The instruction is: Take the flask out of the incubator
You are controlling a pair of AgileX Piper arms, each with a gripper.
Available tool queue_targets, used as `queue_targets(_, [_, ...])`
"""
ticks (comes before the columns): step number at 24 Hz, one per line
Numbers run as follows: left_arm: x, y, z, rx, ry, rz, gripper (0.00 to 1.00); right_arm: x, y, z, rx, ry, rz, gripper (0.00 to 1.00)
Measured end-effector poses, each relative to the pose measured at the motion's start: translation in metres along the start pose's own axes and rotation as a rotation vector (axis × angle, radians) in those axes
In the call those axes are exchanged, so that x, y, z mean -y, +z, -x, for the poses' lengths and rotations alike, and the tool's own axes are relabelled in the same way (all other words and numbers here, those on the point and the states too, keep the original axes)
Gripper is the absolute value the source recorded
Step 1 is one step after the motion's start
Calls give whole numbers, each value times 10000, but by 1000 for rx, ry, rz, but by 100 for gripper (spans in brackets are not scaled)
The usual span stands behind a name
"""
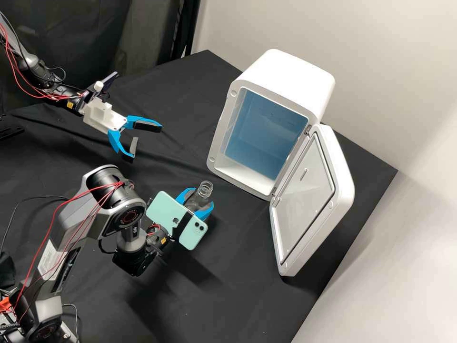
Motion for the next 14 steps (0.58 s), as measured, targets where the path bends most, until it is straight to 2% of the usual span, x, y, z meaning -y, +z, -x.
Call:
queue_targets(3, [6,1,3,0,-2,1,100,1,0,2,0,0,0,100])
queue_targets(7, [15,4,13,-1,-5,3,100,16,-15,1,-14,-14,22,100])
queue_targets(14, [-8,13,21,1,2,-1,100,32,-25,-3,-16,-21,25,100])
